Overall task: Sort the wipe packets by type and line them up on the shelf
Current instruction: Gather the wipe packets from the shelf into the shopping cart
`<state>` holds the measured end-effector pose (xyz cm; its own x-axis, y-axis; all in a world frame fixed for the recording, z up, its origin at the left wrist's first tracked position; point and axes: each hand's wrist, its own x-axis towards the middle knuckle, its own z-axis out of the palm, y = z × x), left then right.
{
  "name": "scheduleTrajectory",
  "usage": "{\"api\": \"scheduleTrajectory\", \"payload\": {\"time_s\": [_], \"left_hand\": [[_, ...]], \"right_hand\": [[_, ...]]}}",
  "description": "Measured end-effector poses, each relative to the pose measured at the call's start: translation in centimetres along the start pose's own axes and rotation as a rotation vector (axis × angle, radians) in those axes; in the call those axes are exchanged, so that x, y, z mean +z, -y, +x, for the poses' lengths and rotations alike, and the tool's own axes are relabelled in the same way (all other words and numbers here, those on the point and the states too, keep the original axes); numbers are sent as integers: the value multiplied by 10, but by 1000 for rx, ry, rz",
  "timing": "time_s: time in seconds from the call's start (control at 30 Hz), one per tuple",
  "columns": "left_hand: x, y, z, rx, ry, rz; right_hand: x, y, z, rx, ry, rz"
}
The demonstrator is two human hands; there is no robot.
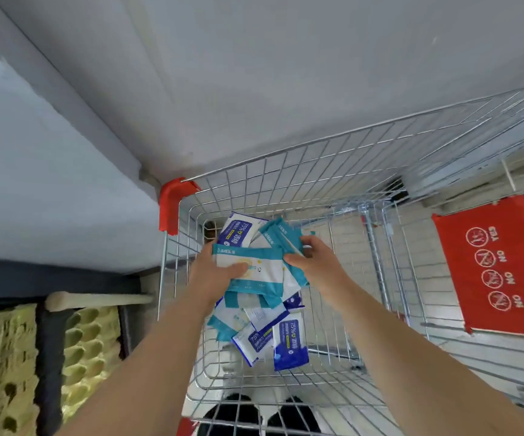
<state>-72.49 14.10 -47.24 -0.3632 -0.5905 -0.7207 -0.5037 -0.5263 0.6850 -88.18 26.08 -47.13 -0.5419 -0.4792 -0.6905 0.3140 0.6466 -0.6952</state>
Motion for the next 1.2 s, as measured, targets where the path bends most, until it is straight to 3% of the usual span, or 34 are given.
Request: {"api": "scheduleTrajectory", "payload": {"time_s": [0.27,0.43,0.6,0.87,1.07,1.2], "left_hand": [[16,38,62,71,-166,181],[25,44,67,126,-277,473],[18,27,41,145,-301,762],[-18,-46,-89,380,-406,1102],[-68,-86,-230,580,-685,1037],[-111,-105,-323,585,-859,1023]], "right_hand": [[16,-45,77,-108,15,-256],[17,-45,85,-280,-74,-572],[16,-22,59,-386,-15,-759],[21,69,-60,-796,77,-969],[41,158,-193,-1149,68,-1004],[69,201,-275,-1319,136,-981]]}}
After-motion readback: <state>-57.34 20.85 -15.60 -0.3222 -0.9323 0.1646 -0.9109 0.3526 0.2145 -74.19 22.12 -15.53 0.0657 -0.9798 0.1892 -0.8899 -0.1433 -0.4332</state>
